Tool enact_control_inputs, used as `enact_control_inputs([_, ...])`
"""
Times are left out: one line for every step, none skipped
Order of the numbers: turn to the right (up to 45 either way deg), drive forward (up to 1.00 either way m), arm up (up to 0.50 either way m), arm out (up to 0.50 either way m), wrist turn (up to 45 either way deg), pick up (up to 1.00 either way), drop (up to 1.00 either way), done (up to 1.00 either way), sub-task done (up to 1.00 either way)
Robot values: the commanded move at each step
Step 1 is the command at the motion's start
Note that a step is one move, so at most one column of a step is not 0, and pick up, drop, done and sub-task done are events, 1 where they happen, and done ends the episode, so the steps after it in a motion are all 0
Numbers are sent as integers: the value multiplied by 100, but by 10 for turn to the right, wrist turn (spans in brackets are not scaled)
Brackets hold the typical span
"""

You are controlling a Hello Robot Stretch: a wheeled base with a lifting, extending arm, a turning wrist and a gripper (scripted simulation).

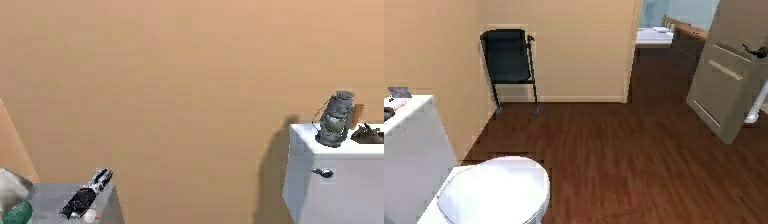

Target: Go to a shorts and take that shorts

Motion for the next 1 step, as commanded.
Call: enact_control_inputs([-450,0,0,0,0,0,0,0,0])
